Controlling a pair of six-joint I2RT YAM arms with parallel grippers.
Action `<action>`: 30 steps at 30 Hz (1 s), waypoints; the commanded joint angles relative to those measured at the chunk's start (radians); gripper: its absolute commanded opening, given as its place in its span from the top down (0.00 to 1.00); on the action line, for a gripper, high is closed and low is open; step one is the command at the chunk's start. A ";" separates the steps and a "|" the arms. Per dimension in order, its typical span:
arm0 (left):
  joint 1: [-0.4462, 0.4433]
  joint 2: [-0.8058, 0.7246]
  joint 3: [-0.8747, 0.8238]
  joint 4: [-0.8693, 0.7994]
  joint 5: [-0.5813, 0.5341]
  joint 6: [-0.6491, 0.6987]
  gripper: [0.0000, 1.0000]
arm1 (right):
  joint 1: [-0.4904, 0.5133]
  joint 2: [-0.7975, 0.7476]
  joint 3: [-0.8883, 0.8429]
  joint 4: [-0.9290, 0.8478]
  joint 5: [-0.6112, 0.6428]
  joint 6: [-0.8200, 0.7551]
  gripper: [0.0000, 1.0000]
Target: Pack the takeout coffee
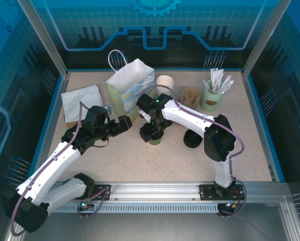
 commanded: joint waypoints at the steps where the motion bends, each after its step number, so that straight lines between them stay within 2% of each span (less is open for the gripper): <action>1: 0.012 0.004 0.008 -0.024 -0.008 0.015 0.01 | 0.014 0.029 0.036 -0.022 0.013 -0.021 0.00; 9: 0.013 0.010 0.022 -0.036 -0.014 0.026 0.01 | 0.015 0.051 0.024 -0.013 0.000 -0.025 0.01; 18: 0.014 0.022 0.031 -0.036 -0.014 0.031 0.01 | 0.018 0.012 -0.007 -0.007 0.003 -0.017 0.12; 30: 0.014 0.021 0.035 -0.039 -0.018 0.036 0.01 | 0.016 -0.047 -0.021 -0.033 -0.001 0.001 0.12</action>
